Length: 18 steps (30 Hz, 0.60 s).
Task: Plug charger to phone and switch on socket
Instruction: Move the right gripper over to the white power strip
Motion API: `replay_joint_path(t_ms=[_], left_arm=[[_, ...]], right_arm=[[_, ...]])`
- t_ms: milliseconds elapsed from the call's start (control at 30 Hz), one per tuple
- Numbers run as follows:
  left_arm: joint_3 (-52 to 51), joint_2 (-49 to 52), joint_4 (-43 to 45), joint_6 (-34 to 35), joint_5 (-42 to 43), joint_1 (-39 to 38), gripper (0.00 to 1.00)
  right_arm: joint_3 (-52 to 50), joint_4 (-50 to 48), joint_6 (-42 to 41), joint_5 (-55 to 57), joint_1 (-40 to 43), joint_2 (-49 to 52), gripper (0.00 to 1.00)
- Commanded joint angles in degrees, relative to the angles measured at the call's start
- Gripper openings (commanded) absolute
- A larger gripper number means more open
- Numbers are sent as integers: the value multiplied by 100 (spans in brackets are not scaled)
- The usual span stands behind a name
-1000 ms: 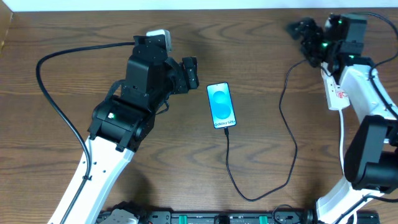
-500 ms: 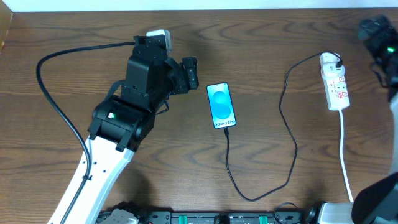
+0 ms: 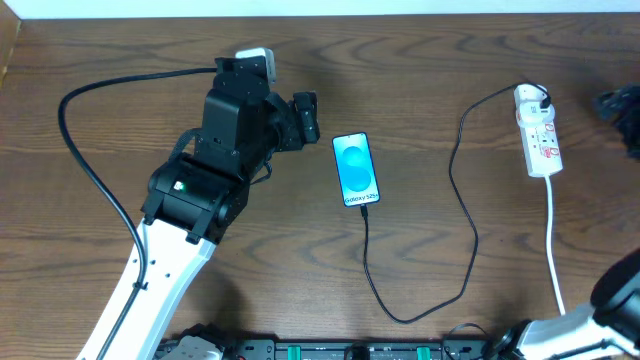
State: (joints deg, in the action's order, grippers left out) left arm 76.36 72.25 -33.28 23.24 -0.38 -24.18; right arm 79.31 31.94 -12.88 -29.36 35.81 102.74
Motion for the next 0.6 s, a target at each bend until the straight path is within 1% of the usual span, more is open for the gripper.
replay_joint_path(t_ms=[0, 200, 400, 467, 567], left_arm=[[13, -33, -15, -96, -74, 17, 89], [15, -33, -15, -94, -74, 17, 89], [15, -33, -15, -96, -74, 17, 89], [15, -33, -15, -96, -74, 17, 89], [13, -33, -15, -94, -74, 17, 89]], right_arm=[[52, -4, 1134, -1344, -4, 522, 99], [52, -133, 1436, -1840, -81, 1082, 99], [52, -162, 1912, -1838, -271, 1176, 99], [52, -245, 1919, -1821, -348, 1176, 99], [52, -308, 1867, -1370, -555, 1176, 99]])
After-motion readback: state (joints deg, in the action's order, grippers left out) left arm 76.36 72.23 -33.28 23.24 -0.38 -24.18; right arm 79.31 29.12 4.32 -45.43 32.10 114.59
